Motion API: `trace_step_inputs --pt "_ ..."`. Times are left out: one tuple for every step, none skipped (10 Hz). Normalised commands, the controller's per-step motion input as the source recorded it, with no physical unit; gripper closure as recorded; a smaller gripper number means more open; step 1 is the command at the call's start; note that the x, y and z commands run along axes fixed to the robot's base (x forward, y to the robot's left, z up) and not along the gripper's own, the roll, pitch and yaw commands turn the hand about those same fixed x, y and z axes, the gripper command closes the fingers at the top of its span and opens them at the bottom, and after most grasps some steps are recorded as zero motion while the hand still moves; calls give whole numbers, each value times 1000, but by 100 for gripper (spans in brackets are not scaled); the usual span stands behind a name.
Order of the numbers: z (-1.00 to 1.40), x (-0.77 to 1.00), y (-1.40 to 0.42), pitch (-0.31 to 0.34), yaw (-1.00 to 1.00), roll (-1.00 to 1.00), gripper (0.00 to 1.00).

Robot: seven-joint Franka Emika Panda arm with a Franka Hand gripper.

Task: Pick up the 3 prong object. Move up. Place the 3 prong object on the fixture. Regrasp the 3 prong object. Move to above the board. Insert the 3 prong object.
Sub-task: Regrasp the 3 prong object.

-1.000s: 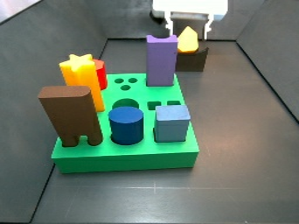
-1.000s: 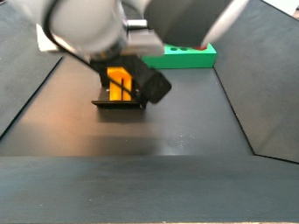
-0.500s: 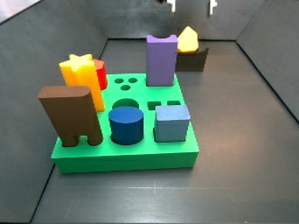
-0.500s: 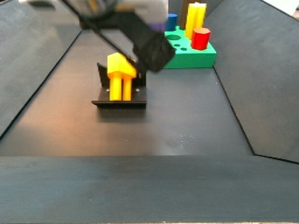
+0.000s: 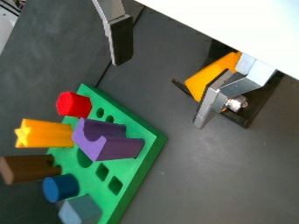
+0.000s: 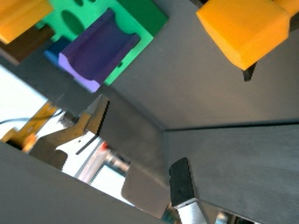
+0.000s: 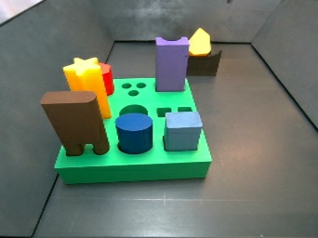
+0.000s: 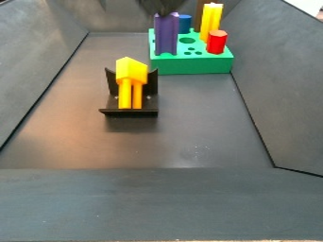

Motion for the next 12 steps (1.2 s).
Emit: trace_step_inputs --pt "30 -28 -73 13 32 1000 0" --pt "12 -1 -29 15 32 1000 0" --pt "3 1 -35 15 32 1000 0" --pt "13 -15 -33 11 33 1000 0" --pt "11 -23 -26 7 33 1000 0" --pt "1 -26 -22 1 34 1000 0" --pt "-7 -23 -23 -2 34 1000 0" --pt "-5 -19 -21 -9 35 1000 0" --pt "-3 -20 -19 -12 36 1000 0" --pt "2 -21 -19 -12 37 1000 0" --pt "7 -18 -17 -11 38 1000 0" --pt "12 -6 -19 -7 39 1000 0"
